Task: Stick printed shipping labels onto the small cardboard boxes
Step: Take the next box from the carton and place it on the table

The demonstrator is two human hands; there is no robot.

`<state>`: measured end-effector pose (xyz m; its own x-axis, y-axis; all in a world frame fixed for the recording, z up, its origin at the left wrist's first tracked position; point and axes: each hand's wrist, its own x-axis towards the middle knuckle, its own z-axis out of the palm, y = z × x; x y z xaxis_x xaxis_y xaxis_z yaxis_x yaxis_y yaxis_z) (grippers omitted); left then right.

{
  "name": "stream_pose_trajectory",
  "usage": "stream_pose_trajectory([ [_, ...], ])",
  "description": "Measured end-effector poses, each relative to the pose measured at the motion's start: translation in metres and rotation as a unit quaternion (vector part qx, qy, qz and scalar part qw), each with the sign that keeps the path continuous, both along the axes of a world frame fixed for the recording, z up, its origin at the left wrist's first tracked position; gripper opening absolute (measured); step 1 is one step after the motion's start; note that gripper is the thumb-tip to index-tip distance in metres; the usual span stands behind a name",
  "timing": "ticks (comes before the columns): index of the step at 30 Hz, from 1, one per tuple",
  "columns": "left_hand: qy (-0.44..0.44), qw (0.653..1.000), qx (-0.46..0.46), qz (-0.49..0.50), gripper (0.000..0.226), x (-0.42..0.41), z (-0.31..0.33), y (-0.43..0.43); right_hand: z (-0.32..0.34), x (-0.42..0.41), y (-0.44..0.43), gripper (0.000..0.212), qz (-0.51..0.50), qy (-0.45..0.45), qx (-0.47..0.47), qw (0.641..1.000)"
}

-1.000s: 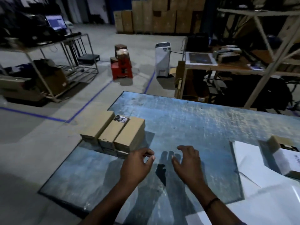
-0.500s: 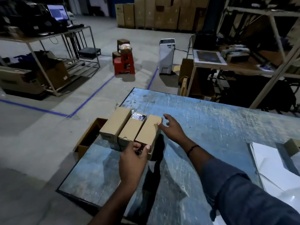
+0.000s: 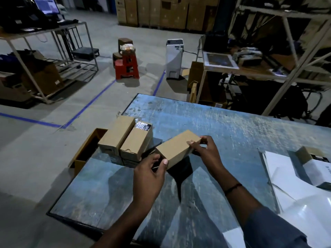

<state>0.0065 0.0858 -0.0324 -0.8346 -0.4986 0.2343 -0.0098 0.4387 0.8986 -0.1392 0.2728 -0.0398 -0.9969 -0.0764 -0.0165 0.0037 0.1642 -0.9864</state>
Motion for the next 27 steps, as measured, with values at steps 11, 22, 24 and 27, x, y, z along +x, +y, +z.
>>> stream_pose_trajectory([
  [11, -0.052, 0.988, -0.032, -0.139, 0.042, -0.019, -0.029, 0.071, -0.023, 0.051, 0.115, 0.062, -0.097, 0.007, 0.02, 0.995],
  [22, -0.091, 0.966, -0.113, -0.213, 0.032, -0.043, -0.042, 0.094, -0.043, 0.072, 0.159, 0.063, -0.088, 0.004, 0.179, 0.98],
  [24, -0.098, 0.964, -0.118, -0.217, 0.03, -0.049, -0.04, 0.096, -0.042, 0.07, 0.16, 0.067, -0.085, -0.002, 0.198, 0.976],
  [27, -0.109, 0.961, -0.12, -0.224, 0.031, -0.058, -0.04, 0.097, -0.042, 0.067, 0.159, 0.079, -0.085, 0.002, 0.248, 0.965],
])
